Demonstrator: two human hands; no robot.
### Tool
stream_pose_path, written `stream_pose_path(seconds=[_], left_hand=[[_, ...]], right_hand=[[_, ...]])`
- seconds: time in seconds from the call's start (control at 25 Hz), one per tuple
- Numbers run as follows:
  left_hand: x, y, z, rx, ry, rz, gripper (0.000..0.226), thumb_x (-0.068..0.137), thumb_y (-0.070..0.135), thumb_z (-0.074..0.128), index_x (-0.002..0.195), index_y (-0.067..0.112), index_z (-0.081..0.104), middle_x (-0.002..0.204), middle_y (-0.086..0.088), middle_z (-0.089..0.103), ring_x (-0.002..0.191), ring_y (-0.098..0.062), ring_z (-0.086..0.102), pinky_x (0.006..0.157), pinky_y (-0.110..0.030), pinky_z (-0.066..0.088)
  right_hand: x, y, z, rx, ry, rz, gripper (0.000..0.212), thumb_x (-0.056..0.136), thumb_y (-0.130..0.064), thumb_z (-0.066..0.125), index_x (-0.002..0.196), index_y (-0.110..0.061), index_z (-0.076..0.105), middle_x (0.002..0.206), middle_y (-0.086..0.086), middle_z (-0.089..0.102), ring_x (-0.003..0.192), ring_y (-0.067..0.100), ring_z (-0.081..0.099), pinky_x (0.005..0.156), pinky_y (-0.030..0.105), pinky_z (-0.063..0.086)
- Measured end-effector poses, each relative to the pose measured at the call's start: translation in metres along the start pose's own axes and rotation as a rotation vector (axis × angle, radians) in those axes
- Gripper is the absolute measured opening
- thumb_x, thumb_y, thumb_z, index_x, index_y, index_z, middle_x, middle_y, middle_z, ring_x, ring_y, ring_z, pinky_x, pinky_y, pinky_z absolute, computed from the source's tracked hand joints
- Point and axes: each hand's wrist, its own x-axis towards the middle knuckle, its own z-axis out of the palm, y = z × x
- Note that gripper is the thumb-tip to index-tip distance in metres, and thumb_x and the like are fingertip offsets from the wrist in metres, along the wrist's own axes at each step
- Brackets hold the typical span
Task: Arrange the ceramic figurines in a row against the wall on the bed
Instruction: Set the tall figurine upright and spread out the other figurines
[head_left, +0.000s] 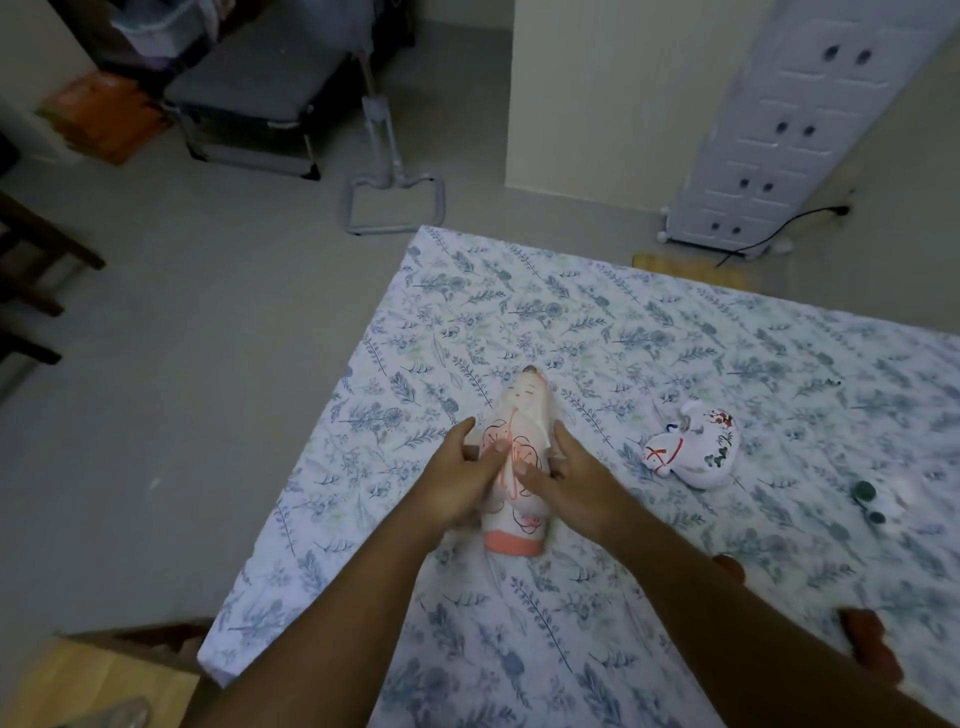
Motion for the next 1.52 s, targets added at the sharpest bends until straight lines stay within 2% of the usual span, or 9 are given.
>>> stream_pose_path(seconds=[0.12, 0.2, 0.44, 0.6, 0.76, 1.16, 1.28, 1.4, 1.52], left_hand=[[0.013, 0.021, -0.008, 0.033, -0.079, 0.163, 0.085, 0.088, 0.037, 0.075, 0.157, 0.03, 0.026, 0.132, 0.005, 0.06, 0.114, -0.011, 0.064, 0.088, -0.03, 0.057], [0.021, 0.03, -0.006, 0.063, -0.105, 0.283, 0.076, 0.088, 0.028, 0.078, 0.152, 0.032, 0.037, 0.132, 0.009, 0.062, 0.115, -0.011, 0.065, 0.087, -0.028, 0.059], [0.026, 0.021, 0.006, 0.053, -0.071, 0.471, 0.061, 0.085, 0.02, 0.081, 0.138, 0.033, 0.052, 0.129, 0.018, 0.063, 0.119, -0.006, 0.06, 0.08, -0.024, 0.058], [0.022, 0.01, 0.012, 0.08, -0.034, 0.507, 0.066, 0.083, 0.023, 0.081, 0.139, 0.033, 0.048, 0.133, 0.017, 0.06, 0.123, -0.005, 0.057, 0.096, -0.038, 0.055], [0.025, 0.008, 0.012, 0.114, -0.05, 0.52, 0.064, 0.087, 0.023, 0.078, 0.142, 0.032, 0.045, 0.133, 0.019, 0.059, 0.125, -0.005, 0.056, 0.101, -0.044, 0.053], [0.017, 0.005, 0.017, 0.144, -0.07, 0.521, 0.071, 0.088, 0.049, 0.07, 0.148, 0.036, 0.034, 0.131, 0.026, 0.057, 0.121, 0.0, 0.058, 0.089, -0.023, 0.056], [0.009, 0.015, 0.017, 0.242, -0.023, 0.546, 0.06, 0.085, 0.052, 0.07, 0.137, 0.053, 0.039, 0.125, 0.03, 0.059, 0.114, 0.007, 0.059, 0.086, -0.016, 0.054], [-0.005, 0.021, 0.025, 0.399, 0.147, 0.612, 0.063, 0.089, 0.047, 0.069, 0.144, 0.034, 0.04, 0.141, 0.017, 0.052, 0.127, 0.01, 0.044, 0.101, -0.019, 0.043], [-0.04, 0.018, 0.051, 0.442, 0.345, 0.67, 0.063, 0.096, 0.055, 0.054, 0.148, 0.028, 0.034, 0.143, 0.027, 0.035, 0.128, 0.032, 0.012, 0.101, 0.0, 0.017]], right_hand=[[0.002, -0.011, -0.019, 0.085, -0.004, -0.129, 0.058, 0.088, -0.004, 0.072, 0.13, -0.038, 0.051, 0.11, -0.018, 0.075, 0.105, 0.005, 0.07, 0.081, 0.023, 0.058], [0.006, -0.018, -0.028, 0.077, 0.032, -0.2, 0.064, 0.085, 0.005, 0.073, 0.124, -0.042, 0.053, 0.112, -0.021, 0.074, 0.105, 0.0, 0.069, 0.076, 0.016, 0.056], [0.015, -0.01, -0.036, -0.028, 0.156, -0.266, 0.075, 0.08, -0.003, 0.079, 0.132, -0.049, 0.052, 0.117, -0.023, 0.069, 0.108, -0.003, 0.066, 0.078, 0.015, 0.055], [0.015, 0.004, -0.031, -0.071, 0.185, -0.289, 0.082, 0.079, 0.001, 0.078, 0.127, -0.059, 0.05, 0.122, -0.021, 0.068, 0.114, 0.005, 0.066, 0.089, 0.024, 0.056], [0.017, 0.008, -0.031, -0.085, 0.209, -0.295, 0.081, 0.079, 0.0, 0.078, 0.129, -0.057, 0.049, 0.119, -0.025, 0.068, 0.112, -0.001, 0.065, 0.085, 0.018, 0.055], [0.015, 0.011, -0.026, -0.152, 0.224, -0.348, 0.077, 0.082, -0.007, 0.075, 0.131, -0.058, 0.043, 0.12, -0.033, 0.063, 0.114, -0.01, 0.059, 0.085, 0.006, 0.047], [0.007, 0.002, -0.031, -0.276, 0.222, -0.343, 0.07, 0.085, -0.015, 0.074, 0.137, -0.049, 0.042, 0.116, -0.042, 0.06, 0.11, -0.023, 0.053, 0.079, -0.002, 0.042], [-0.005, -0.006, -0.043, -0.54, 0.244, -0.298, 0.067, 0.094, -0.039, 0.062, 0.153, -0.033, 0.031, 0.141, -0.016, 0.056, 0.131, 0.0, 0.048, 0.104, 0.025, 0.044], [-0.037, 0.003, -0.066, -0.814, 0.403, -0.288, 0.063, 0.099, -0.045, 0.051, 0.155, -0.023, 0.032, 0.16, 0.001, 0.037, 0.15, 0.019, 0.024, 0.118, 0.042, 0.02]])
